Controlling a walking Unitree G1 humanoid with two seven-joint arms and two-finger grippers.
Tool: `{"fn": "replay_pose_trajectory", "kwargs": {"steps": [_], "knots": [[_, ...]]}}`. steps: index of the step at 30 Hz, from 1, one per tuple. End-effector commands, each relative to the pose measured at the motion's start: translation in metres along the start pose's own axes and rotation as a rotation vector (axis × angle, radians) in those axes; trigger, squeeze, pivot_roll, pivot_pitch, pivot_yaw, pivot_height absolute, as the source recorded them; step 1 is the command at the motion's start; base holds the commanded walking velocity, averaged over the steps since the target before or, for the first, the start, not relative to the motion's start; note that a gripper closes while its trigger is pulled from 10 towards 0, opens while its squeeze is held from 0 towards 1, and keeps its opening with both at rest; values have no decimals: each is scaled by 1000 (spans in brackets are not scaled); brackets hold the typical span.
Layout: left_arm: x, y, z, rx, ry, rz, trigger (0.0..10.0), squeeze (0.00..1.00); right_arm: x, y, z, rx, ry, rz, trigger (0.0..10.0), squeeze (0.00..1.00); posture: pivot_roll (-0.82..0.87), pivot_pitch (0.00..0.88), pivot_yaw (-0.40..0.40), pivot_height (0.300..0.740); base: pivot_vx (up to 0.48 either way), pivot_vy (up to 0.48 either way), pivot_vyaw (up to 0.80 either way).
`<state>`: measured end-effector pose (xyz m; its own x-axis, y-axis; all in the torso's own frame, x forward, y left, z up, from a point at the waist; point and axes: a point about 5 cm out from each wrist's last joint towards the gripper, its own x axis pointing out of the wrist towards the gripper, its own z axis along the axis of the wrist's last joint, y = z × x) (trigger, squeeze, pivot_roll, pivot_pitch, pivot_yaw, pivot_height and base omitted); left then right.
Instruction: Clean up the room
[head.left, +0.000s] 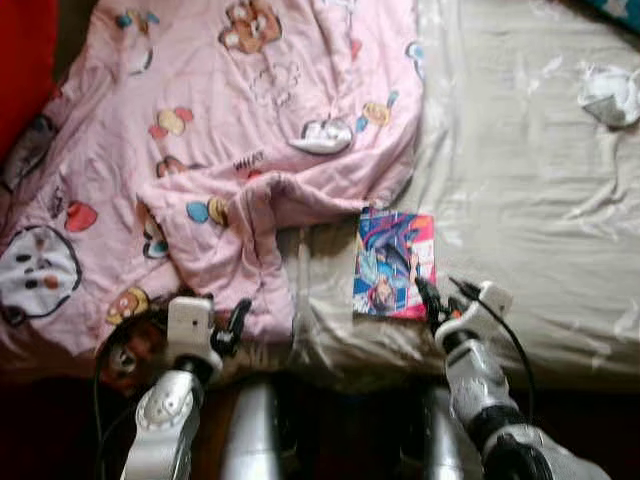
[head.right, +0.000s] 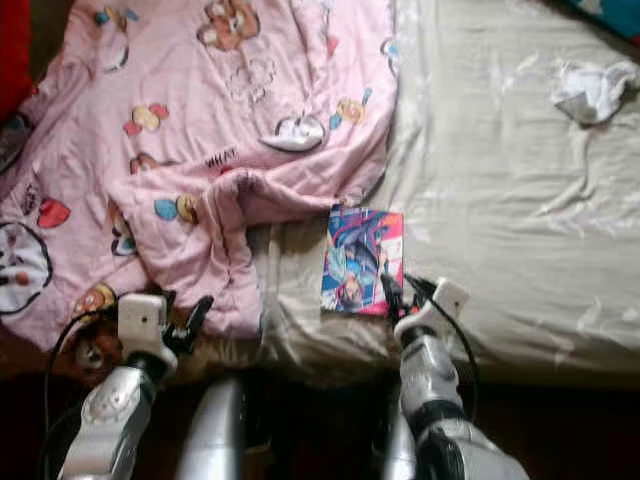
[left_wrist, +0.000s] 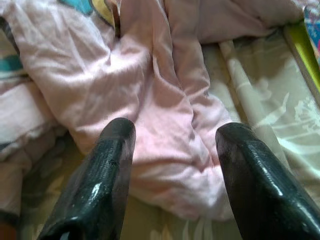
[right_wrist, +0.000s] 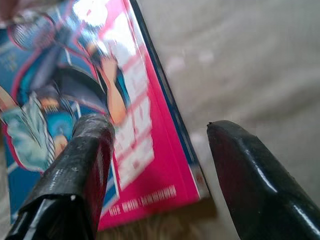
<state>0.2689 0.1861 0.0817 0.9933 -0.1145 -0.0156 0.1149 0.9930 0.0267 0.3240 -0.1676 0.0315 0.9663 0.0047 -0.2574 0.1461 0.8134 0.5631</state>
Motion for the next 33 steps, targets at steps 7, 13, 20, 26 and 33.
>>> {"fn": "replay_pose_trajectory", "kwargs": {"steps": [7,13,20,26,33], "knots": [[-10,4,-4,15,53,7,10000,0,-14,-15,-27,136,86,-21,10000,0,97,432,97,628,0,0,0],[-14,4,-1,20,72,5,10000,0,-16,-14,-31,175,104,18,10000,0,105,436,103,628,0,0,0],[-16,7,0,30,84,10,10000,0,-18,-11,-38,214,133,62,10000,0,121,450,111,628,0,0,0],[-20,9,1,40,92,13,10000,0,-22,-9,-47,250,170,89,10000,0,134,459,116,628,0,0,0],[-23,11,2,50,97,18,10000,0,-22,-3,-47,271,172,173,10000,0,150,467,121,628,0,0,0]]}}
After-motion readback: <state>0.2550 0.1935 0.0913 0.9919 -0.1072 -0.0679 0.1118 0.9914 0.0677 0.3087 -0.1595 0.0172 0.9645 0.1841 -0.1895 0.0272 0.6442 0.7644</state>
